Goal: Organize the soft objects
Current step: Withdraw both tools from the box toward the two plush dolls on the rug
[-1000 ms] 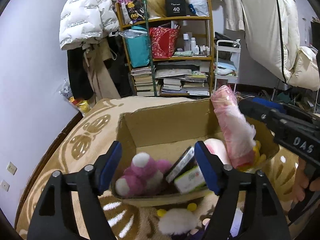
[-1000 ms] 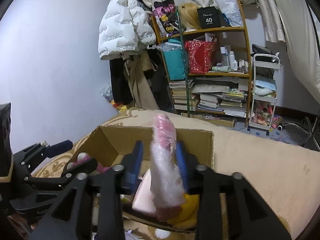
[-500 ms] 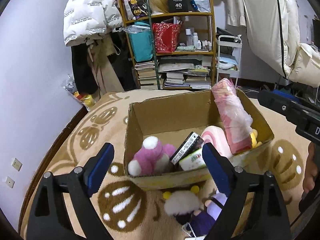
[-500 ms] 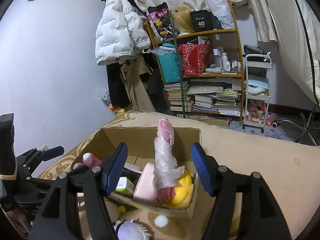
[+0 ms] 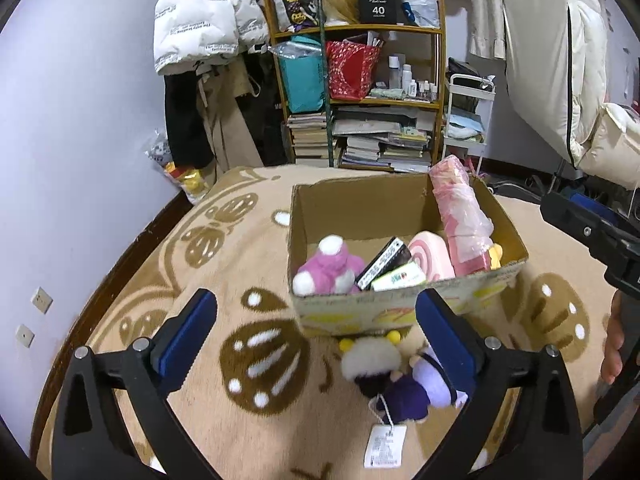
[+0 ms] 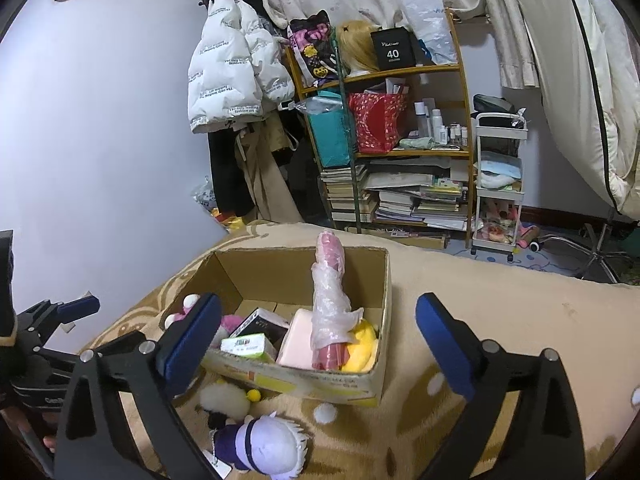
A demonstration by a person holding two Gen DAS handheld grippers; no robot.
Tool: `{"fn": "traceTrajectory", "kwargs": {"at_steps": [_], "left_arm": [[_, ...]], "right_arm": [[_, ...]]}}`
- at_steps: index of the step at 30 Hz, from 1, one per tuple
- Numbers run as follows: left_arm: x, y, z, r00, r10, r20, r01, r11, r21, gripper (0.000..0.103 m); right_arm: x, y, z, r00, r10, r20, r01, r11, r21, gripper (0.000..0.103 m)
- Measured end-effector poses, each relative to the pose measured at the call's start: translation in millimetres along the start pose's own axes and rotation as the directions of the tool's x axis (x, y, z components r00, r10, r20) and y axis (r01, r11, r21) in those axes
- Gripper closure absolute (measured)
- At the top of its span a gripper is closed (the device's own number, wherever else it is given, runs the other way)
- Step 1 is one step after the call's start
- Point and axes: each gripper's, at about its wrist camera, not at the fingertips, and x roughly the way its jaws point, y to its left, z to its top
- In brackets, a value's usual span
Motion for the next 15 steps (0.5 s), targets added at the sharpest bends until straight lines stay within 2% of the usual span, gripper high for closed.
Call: {"fn": "traceTrajectory", "kwargs": {"at_steps": [8,15], "left_arm": [[-11.1,6.9,-4.4,0.998,-0.009,-0.064,0.007,0.999,-0.033,0.004],[-0.4,15.0,-8.1,0.992,-0.035,-0.122,0.027,0.997,-0.069,0.004]], "right_arm": [[-7.8,10.6,-10.6,0.999,0.001,-0.055,-0.002,1.0,-0.021,0.001],[-4.0,20.6,-20.8,0.995,0.014,-0.098,-0.018,0.999,-0.042,0.001]]}}
